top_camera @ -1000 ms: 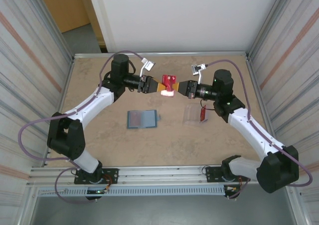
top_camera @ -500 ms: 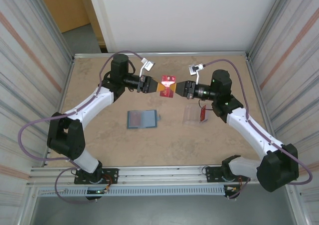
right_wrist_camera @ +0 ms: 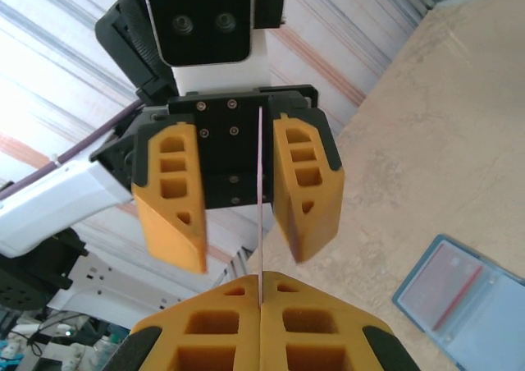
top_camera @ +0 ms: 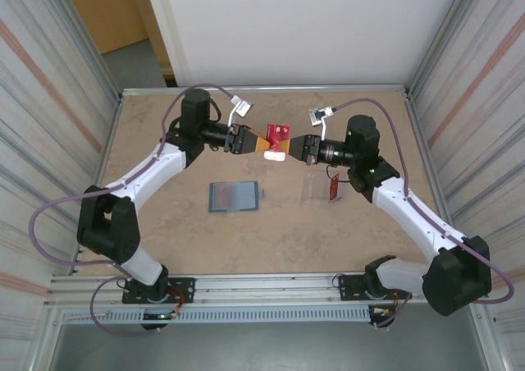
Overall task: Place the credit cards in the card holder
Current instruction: Pick up the credit card from the storage box, then insert the credit card into the card slot.
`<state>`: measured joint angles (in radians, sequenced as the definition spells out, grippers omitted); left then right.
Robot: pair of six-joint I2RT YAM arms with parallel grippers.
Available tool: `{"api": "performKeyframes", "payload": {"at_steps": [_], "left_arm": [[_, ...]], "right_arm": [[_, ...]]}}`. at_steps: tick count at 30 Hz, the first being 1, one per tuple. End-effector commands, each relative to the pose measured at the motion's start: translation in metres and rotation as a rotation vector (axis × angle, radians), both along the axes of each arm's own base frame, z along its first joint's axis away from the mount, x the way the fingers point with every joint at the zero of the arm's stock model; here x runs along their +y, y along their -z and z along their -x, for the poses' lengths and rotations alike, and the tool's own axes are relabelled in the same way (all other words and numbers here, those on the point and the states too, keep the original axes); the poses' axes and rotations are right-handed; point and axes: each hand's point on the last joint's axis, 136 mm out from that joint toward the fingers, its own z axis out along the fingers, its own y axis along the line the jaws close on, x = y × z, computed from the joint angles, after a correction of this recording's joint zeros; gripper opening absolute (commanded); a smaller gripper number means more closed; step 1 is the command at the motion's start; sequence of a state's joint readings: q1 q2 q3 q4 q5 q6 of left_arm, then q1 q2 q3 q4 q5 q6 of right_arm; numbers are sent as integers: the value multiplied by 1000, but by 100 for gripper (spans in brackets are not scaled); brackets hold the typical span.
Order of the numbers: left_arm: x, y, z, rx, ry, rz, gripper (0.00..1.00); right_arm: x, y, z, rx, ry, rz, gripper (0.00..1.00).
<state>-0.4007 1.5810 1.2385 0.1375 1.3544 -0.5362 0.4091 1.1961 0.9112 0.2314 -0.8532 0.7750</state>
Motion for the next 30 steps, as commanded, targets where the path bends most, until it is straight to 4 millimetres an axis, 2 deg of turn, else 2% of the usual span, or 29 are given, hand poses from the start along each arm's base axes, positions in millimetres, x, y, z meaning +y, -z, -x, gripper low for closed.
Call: {"api": "performKeyframes", "payload": {"at_steps": [1, 3, 5, 8, 11, 14, 16, 17, 20, 23, 30], "left_arm": [[40, -14, -17, -32, -149, -32, 44], [70, 3, -29, 14, -286, -123, 35], [99, 23, -30, 56, -385, -215, 21], [134, 61, -17, 170, -468, -349, 6], [155, 109, -5, 322, -516, -492, 0], [160, 150, 2, 424, -546, -537, 0], [157, 167, 1, 449, -554, -550, 0], [154, 173, 2, 446, -542, -559, 0], [147, 191, 5, 413, -496, -636, 0], [148, 216, 7, 424, -485, -728, 0], [147, 250, 2, 525, -471, -754, 0]], "right_arm": [[-7, 8, -2, 12, 38, 27, 0], [-1, 22, -4, 53, 38, 53, 0], [14, 37, -1, 90, 8, 79, 0], [36, 67, -3, 167, -17, 138, 0], [50, 103, -14, 291, 4, 194, 0], [62, 145, -19, 474, -21, 280, 0], [67, 173, -18, 575, -46, 359, 0], [73, 180, -15, 592, -79, 361, 0], [89, 190, -9, 602, -139, 355, 0], [97, 206, -7, 627, -171, 388, 0], [116, 229, -14, 660, -216, 413, 0]]}}
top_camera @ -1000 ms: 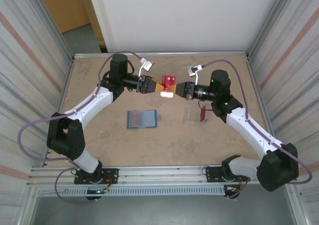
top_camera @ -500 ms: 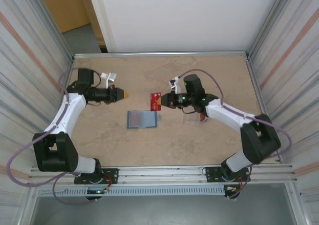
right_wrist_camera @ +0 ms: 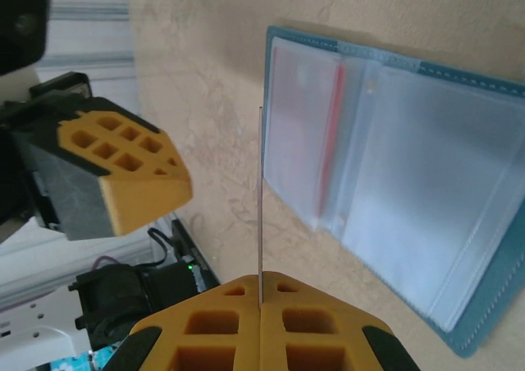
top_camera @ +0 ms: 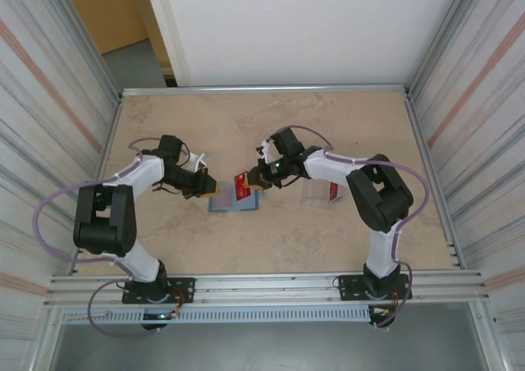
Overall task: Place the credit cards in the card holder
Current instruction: Insert the credit card into the card slot.
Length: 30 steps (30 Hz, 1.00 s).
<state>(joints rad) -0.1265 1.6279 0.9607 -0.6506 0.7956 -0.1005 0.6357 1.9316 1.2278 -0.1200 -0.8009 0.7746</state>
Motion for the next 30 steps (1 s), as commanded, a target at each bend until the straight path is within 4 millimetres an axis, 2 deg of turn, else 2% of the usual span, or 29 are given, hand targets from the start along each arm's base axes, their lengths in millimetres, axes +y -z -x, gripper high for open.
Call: {"api": "performKeyframes", "payload": {"at_steps": [1, 7, 16, 23, 30], "left_arm": [[3, 17, -3, 25, 3, -29, 0], [0, 34, -4, 103, -4, -11, 0], [10, 53, -5, 150, -14, -49, 0], [14, 63, -5, 182, -18, -63, 0], [14, 64, -3, 188, -20, -59, 0]], "right_arm": [[9, 7, 1, 26, -49, -2, 0], [15, 21, -1, 51, -81, 12, 0], [13, 38, 1, 87, -105, 26, 0], [17, 47, 4, 96, -116, 27, 0], [15, 52, 4, 94, -108, 39, 0]]}}
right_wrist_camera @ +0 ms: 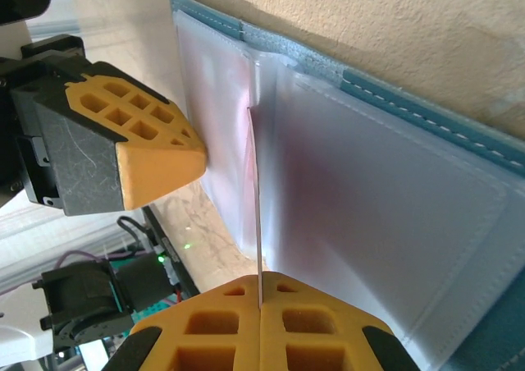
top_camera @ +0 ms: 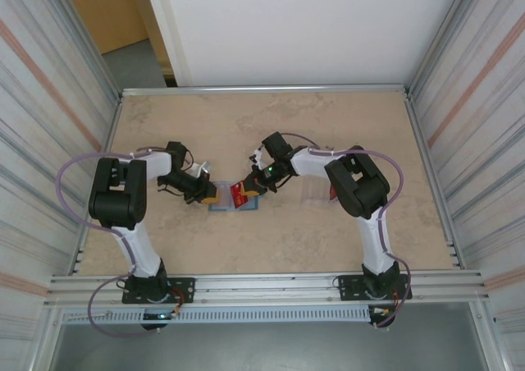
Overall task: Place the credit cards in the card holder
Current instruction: Insert the credit card into the card slot.
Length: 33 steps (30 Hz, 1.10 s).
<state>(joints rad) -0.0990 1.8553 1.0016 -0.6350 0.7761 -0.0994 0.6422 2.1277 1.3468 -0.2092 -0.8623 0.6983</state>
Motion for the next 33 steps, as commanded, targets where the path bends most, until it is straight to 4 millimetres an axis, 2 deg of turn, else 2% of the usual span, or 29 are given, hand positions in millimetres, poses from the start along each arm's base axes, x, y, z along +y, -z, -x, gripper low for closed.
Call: {"api": "performKeyframes", "payload": {"at_steps": [1, 10, 22, 33], "left_arm": [[4, 7, 4, 20, 11, -17, 0], [6, 5, 4, 16, 7, -20, 0], [5, 2, 5, 9, 3, -12, 0], [4, 0, 6, 10, -6, -8, 0]], "right_arm": [[4, 2, 3, -4, -23, -7, 0], [1, 1, 3, -15, -17, 4, 0], [8, 21, 4, -47, 14, 45, 0], [7, 27, 4, -75, 112, 76, 0]]}}
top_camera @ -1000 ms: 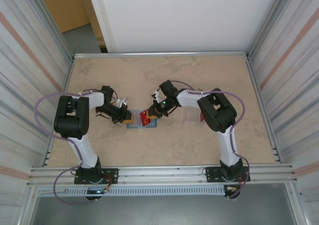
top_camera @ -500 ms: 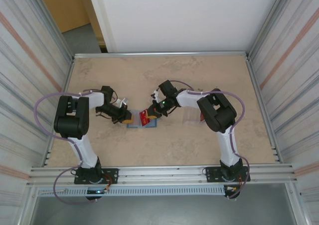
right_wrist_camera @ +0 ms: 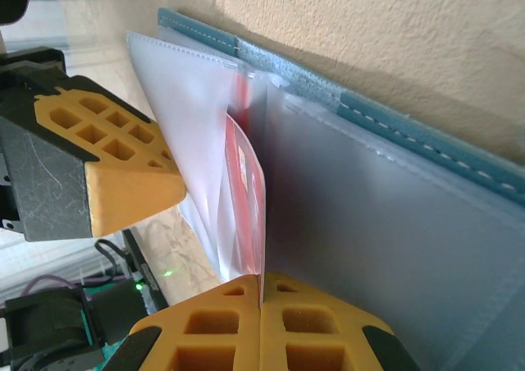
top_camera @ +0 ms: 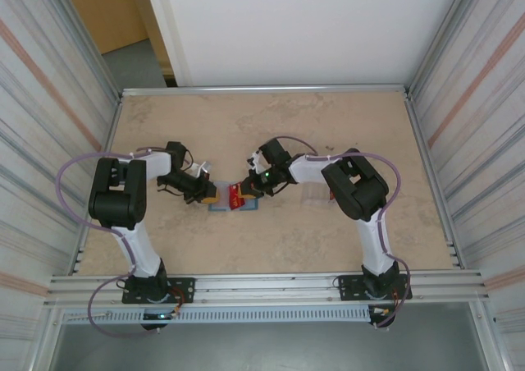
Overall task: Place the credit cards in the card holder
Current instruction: Insert the credit card into the card slot.
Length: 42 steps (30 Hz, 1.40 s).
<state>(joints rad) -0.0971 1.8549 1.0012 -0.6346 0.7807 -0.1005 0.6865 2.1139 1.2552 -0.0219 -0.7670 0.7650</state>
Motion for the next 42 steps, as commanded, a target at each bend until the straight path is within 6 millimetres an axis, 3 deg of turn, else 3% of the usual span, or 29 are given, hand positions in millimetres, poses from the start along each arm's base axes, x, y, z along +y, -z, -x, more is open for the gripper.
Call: {"api": "performKeyframes", "payload": {"at_steps": [1, 11, 20, 26, 31, 38, 42], "left_arm": [[4, 0, 7, 10, -4, -12, 0], [4, 0, 9, 5, -5, -10, 0], [5, 0, 9, 2, -1, -14, 0], [5, 0, 9, 0, 0, -15, 0], [5, 0, 9, -4, 1, -16, 0], [5, 0, 9, -4, 0, -16, 0], [6, -2, 8, -12, 1, -21, 0]], "right_arm": [[-3, 13, 1, 3, 79, 67, 0], [3, 15, -4, -8, 161, 48, 0], [-5, 16, -4, -10, 185, 61, 0], [3, 18, 0, -10, 190, 58, 0], [-6, 18, -6, -12, 243, 58, 0], [0, 24, 1, -3, 230, 82, 0], [-5, 29, 4, 2, 230, 129, 8]]}}
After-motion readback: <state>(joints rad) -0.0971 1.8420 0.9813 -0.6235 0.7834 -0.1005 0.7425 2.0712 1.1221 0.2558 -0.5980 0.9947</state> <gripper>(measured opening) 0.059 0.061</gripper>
